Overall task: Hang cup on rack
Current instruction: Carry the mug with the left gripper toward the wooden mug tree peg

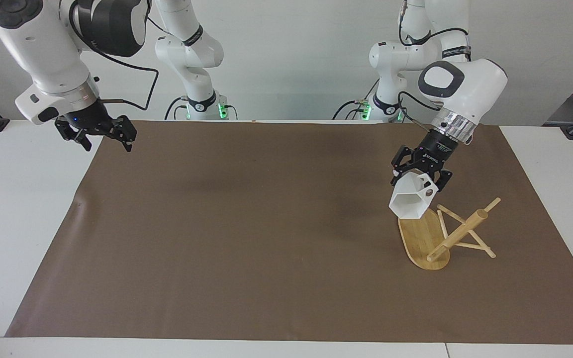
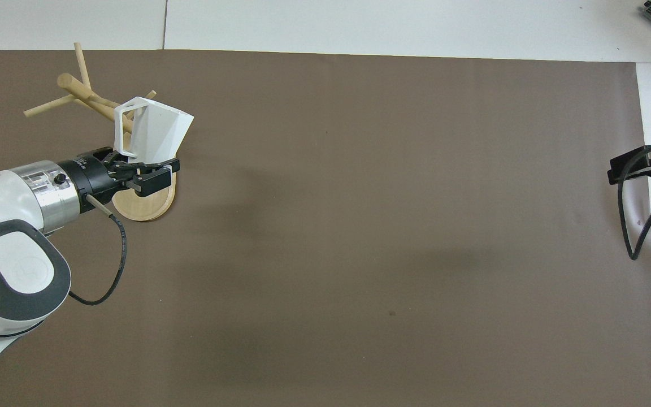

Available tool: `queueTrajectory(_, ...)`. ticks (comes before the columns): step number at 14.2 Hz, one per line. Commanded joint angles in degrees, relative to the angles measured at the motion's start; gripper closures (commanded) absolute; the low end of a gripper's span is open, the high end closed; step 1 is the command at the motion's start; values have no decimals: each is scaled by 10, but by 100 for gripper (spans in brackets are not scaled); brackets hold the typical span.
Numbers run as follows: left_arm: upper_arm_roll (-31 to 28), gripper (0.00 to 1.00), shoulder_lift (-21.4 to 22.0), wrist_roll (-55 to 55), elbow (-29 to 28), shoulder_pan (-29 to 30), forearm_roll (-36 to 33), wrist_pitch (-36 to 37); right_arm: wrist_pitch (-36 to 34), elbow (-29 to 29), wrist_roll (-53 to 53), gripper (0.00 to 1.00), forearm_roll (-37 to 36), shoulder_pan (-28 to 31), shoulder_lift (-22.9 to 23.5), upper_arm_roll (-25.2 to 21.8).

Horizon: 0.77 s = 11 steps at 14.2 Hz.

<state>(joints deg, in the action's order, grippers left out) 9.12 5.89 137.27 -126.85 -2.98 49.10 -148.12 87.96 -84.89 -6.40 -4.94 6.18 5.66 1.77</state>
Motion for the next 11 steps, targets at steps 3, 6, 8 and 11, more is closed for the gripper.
queueTrajectory(3, -5, 100, -20, 27, -4, -25, -9, -53, -2, -18, 22, 0, 1, 1, -19, 3)
queueTrajectory(6, -6, 100, -30, 26, -2, -25, -9, -68, -2, -18, 24, 0, 26, 1, -19, -1)
queueTrajectory(8, -6, 100, -35, 20, 0, -24, -11, -81, -1, -19, 26, 0, 34, 2, -19, -3)
queueTrajectory(11, -7, 100, -42, 15, 12, -24, -18, -93, 3, -20, 27, 0, 34, 2, -19, -3)
